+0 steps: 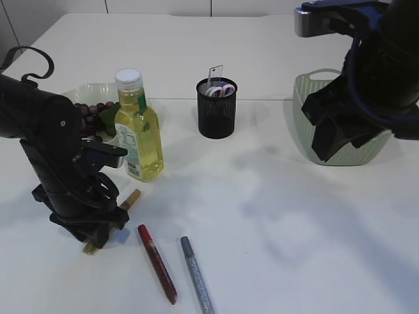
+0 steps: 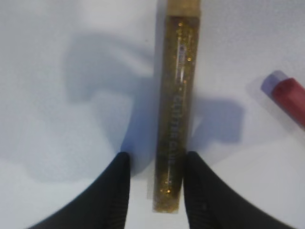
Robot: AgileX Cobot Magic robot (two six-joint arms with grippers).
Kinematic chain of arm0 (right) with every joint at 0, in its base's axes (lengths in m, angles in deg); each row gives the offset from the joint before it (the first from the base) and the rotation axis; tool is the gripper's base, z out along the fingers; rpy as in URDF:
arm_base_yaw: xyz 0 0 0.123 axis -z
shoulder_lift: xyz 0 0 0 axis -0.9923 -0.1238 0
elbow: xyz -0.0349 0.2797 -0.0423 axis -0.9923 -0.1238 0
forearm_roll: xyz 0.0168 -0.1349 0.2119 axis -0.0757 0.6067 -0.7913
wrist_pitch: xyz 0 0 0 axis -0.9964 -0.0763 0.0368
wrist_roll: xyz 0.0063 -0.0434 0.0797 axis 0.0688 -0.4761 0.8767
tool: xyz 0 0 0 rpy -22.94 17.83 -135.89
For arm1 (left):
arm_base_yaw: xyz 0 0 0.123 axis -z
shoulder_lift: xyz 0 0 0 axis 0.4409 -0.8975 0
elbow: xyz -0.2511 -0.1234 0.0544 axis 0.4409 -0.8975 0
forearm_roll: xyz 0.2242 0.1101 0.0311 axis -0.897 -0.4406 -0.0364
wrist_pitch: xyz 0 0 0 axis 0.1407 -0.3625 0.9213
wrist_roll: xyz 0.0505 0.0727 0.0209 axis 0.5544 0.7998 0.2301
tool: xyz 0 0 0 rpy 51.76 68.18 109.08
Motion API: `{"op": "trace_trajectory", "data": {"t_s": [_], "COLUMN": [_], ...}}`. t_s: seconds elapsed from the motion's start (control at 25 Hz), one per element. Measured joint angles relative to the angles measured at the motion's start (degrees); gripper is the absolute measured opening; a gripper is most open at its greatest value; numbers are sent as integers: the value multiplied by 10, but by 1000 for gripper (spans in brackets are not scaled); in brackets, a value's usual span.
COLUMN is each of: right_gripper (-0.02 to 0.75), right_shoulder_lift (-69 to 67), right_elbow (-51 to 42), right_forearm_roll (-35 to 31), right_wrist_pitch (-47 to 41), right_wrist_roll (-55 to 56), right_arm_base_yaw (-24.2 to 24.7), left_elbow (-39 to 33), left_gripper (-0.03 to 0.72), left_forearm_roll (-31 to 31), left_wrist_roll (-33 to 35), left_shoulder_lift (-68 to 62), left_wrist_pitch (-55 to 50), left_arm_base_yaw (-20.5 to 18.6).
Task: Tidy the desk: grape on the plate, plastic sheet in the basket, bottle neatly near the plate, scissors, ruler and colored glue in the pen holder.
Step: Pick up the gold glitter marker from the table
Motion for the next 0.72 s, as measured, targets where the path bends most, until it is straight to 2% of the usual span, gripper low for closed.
{"op": "trace_trajectory", "data": {"t_s": [0.12,0.36,0.56,0.72], "right_gripper": [423,423,423,423], "right_shoulder_lift": [0,0,0,0], "right_elbow": [0,0,0,0], "right_forearm_roll": [1,1,1,2], "right_wrist_pitch": [0,0,0,0], "right_wrist_roll": [0,0,-4,-4], "right_arm_base_yaw": [0,0,0,0], "left_elbow": [0,0,1,2], "left_gripper": [221,195,100,68], "left_forearm_roll": [-6,-14,-14,-14], "left_wrist_roll": [0,0,0,0], "left_shoulder_lift": [0,0,0,0], "left_wrist_pitch": [0,0,0,-2], "left_arm_base_yaw": [0,0,0,0]}}
